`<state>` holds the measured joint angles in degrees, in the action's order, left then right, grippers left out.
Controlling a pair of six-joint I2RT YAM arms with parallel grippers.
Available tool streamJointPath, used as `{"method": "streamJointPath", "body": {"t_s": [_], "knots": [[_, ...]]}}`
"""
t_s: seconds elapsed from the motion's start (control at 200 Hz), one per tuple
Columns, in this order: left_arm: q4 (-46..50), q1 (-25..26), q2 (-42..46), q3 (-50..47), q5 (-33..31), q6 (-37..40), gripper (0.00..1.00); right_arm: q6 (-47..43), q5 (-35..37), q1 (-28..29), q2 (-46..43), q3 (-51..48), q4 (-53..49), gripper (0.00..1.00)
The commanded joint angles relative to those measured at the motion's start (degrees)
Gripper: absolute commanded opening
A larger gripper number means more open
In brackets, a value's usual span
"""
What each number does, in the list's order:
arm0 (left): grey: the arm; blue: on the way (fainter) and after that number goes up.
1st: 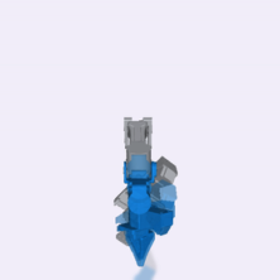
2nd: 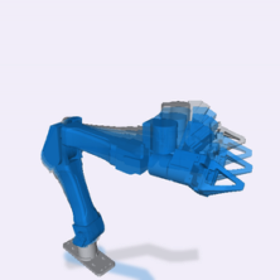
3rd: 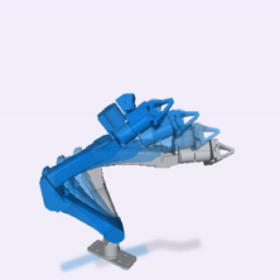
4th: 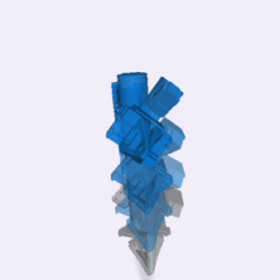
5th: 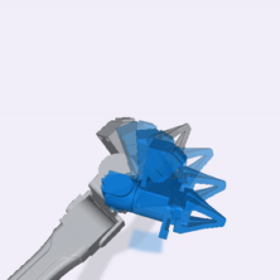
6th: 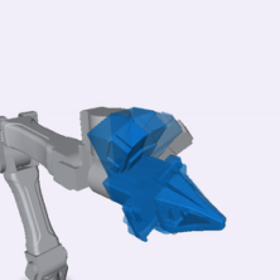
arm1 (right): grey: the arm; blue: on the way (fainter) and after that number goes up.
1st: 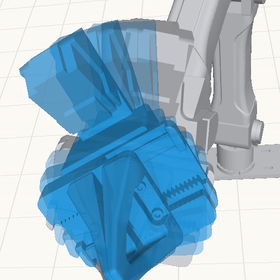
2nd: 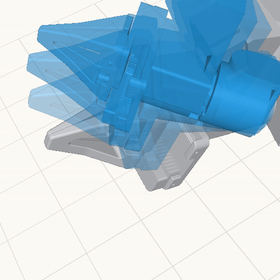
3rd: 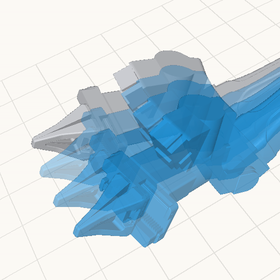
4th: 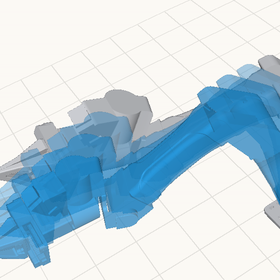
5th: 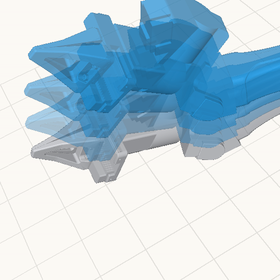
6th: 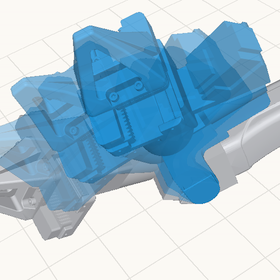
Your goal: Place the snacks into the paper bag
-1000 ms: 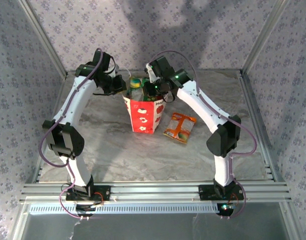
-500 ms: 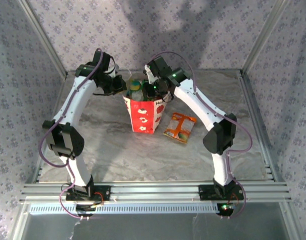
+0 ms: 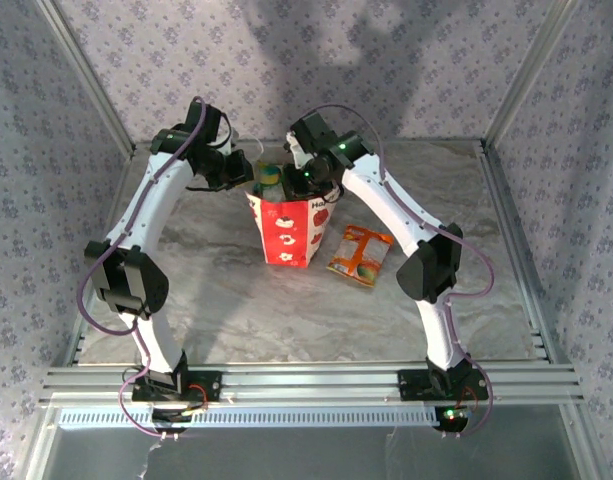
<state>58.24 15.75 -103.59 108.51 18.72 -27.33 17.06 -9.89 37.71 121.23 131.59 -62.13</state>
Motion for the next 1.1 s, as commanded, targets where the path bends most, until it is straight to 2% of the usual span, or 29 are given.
{"method": "streamJointPath", "body": {"t_s": [0.0, 0.08, 0.295, 0.78, 1.094], "knots": [[0.3, -0.48, 1.81, 0.03, 0.79, -0.09, 0.16, -0.29, -0.92, 0.17, 1.76, 2.55, -4.97, 0.28], [0.32, -0.54, 1.81, 0.22, 0.8, -0.14, 0.16, -0.77, -0.92, 0.34, 2.51, 3.8, -7.0, 0.35], [0.2, -0.48, 1.9, -0.06, 0.97, -0.28, 0.16, -1.77, 3.04, 1.12, 1.1, 3.87, -7.07, 0.37], [-0.14, -0.54, 2.87, -0.97, 0.88, -0.2, 0.16, 0.09, 27.07, 1.83, -1.64, 5.49, -6.9, 0.4], [-0.16, -0.54, 3.21, -1.04, 0.82, -0.27, 0.16, -1.57, 29.01, 2.96, 1.39, 7.42, -7.82, 0.4]]}}
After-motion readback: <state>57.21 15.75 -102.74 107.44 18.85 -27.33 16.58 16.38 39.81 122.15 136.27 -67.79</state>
